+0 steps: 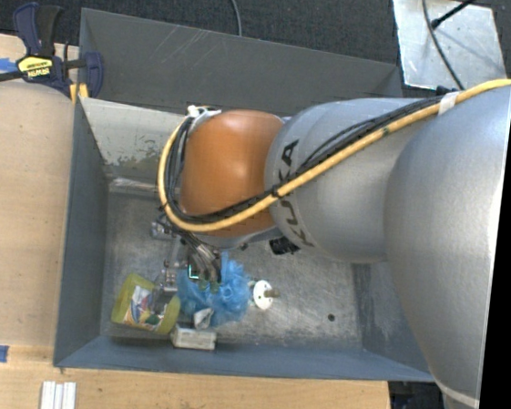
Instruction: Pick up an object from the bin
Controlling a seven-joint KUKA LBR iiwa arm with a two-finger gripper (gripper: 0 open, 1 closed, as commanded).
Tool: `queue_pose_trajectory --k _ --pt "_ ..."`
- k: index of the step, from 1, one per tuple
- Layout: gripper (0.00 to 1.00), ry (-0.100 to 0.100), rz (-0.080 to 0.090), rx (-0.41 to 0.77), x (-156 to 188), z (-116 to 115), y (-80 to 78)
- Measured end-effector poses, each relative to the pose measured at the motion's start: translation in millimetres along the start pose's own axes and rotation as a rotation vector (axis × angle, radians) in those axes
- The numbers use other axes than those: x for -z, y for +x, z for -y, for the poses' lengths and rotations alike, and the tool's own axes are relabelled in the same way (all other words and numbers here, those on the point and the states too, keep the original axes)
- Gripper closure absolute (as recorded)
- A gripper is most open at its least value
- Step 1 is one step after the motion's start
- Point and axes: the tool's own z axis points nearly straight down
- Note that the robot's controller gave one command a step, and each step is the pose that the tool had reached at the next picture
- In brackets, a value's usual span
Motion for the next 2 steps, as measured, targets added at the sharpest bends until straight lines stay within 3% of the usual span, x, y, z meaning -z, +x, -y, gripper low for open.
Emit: queue_pose_trajectory --k 2 --pt "0.0 -0.002 0.005 0.005 2.8 0.3 -1.6"
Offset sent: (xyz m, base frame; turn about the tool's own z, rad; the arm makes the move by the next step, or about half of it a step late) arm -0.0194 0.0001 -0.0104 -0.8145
